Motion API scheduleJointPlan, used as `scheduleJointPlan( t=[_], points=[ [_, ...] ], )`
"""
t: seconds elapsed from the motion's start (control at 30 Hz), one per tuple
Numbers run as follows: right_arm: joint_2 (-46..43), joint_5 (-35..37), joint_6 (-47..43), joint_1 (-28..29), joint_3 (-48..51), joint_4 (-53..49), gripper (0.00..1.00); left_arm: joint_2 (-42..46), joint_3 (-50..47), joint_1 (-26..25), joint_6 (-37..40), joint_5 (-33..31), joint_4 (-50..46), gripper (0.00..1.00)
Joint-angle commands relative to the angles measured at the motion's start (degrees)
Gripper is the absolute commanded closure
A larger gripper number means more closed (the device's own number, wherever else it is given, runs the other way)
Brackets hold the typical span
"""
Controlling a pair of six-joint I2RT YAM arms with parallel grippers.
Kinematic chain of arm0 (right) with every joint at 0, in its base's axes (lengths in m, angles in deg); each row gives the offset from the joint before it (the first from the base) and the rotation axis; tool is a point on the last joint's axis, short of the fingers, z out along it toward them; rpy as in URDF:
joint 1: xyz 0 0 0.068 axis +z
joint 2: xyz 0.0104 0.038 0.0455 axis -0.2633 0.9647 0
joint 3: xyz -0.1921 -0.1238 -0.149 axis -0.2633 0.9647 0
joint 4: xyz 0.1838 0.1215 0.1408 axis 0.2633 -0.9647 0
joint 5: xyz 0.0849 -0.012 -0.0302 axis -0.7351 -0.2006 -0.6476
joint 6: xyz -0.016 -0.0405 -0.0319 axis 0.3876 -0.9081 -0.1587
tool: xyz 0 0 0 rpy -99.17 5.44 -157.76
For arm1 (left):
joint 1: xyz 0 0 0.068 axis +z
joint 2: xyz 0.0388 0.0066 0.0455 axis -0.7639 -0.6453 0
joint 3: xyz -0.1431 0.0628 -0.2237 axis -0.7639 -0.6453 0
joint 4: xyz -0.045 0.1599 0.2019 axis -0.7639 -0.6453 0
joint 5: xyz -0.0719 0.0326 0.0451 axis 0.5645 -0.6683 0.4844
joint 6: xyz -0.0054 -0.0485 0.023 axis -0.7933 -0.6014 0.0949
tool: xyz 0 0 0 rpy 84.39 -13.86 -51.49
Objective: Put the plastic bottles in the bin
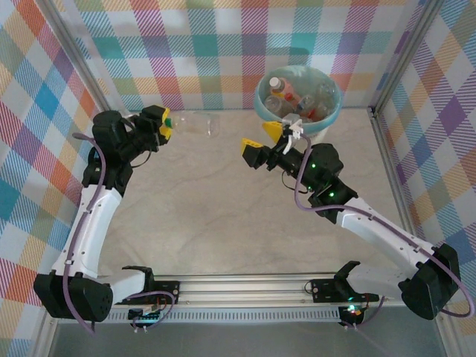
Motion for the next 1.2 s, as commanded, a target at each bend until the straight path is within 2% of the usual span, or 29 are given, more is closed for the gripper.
scheduleJointPlan(
  t=[0.0,0.17,0.3,0.47,0.67,0.77,0.87,0.97,1.03,1.1,1.13,1.17],
  points=[
    [-1.08,-3.48,-0.24,0.35,-0.03,11.73,0.03,0.09,1.6,-1.81,-5.75,1.38,7.48,1.0],
    [1.93,-10.65,0.51,0.52,-4.42,11.83,0.0,0.37,1.54,-3.6,-8.23,1.3,7.82,1.0],
    [5.86,-8.7,2.27,1.97,-7.57,11.52,0.0,0.4,2.19,-5.52,-8.87,0.79,9.04,1.0],
    [10.81,-8.39,2.51,5.33,-11.79,13.47,0.0,0.84,4.39,-7.33,-2.9,-0.88,3.22,1.0],
    [15.54,-2.32,6.02,8.79,-15.27,13.72,0.0,0.92,4.01,-9.35,-1.48,-1.31,4.47,1.0],
    [16.77,0.9,8.17,9.88,-16.0,13.48,0.07,1.31,4.47,-10.07,-0.01,-2.45,2.73,1.0],
    [16.78,3.12,9.48,10.11,-15.93,12.76,0.22,1.8,4.25,-10.35,0.4,-3.0,2.79,1.0],
    [15.92,5.33,9.8,10.21,-15.42,11.06,0.34,2.26,4.29,-10.43,1.08,-3.75,2.34,1.0],
    [15.24,5.65,9.2,10.2,-15.7,8.98,0.38,2.79,4.29,-10.5,1.65,-4.6,1.41,1.0],
    [14.45,5.52,7.89,10.21,-16.24,6.99,0.42,3.55,4.34,-10.45,2.8,-5.88,-0.03,0.87],
    [13.75,5.75,7.0,10.2,-16.52,4.48,0.44,4.08,4.38,-10.44,3.56,-6.73,-0.9,0.73],
    [12.97,6.4,5.96,10.2,-16.9,2.54,0.44,4.62,4.53,-10.43,4.59,-7.82,-2.03,0.53]
  ],
)
